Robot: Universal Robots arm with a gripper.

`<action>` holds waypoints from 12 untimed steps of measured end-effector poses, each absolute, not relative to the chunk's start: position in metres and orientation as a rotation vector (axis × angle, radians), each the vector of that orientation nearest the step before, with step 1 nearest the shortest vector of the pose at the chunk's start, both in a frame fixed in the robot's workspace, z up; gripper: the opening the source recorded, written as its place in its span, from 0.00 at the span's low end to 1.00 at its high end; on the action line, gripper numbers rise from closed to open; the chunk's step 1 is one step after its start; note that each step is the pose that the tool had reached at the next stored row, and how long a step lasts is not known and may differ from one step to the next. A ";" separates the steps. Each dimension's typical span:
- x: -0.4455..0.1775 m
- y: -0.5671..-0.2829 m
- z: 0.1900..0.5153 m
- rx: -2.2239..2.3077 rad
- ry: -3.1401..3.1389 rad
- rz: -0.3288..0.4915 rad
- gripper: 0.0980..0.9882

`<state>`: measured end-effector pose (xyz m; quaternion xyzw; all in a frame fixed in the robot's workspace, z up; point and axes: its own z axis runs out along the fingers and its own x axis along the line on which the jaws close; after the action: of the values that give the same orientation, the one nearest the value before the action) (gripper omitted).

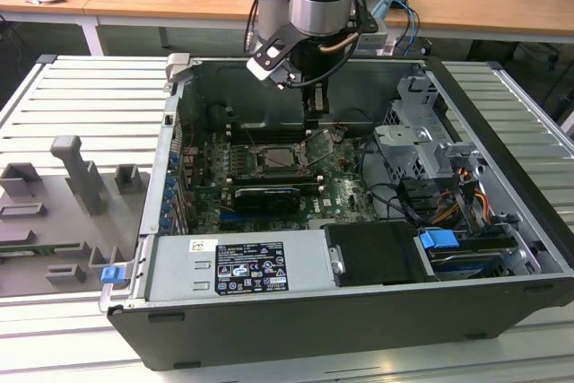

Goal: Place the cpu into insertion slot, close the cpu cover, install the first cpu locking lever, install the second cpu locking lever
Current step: 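Close the cpu cover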

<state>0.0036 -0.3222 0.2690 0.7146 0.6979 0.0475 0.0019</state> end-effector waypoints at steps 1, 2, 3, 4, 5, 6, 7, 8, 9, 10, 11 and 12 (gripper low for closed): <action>0.004 -0.322 0.269 2.242 2.190 0.149 0.01; 0.005 -0.322 0.269 2.242 2.190 0.149 0.01; 0.005 -0.322 0.269 2.242 2.190 0.149 0.01; 0.006 -0.322 0.269 2.242 2.190 0.149 0.01; 0.007 -0.322 0.269 2.242 2.190 0.149 0.01; 0.007 -0.322 0.269 2.242 2.190 0.149 0.01; 0.008 -0.322 0.269 2.242 2.190 0.149 0.01; 0.008 -0.322 0.269 2.242 2.190 0.149 0.01; 0.009 -0.322 0.269 2.242 2.190 0.149 0.01; 0.009 -0.322 0.269 2.242 2.190 0.149 0.01; 0.010 -0.322 0.269 2.242 2.190 0.149 0.01; 0.010 -0.322 0.269 2.242 2.190 0.149 0.01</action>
<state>0.0102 -0.3222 0.2690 0.7146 0.6979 0.0474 0.0018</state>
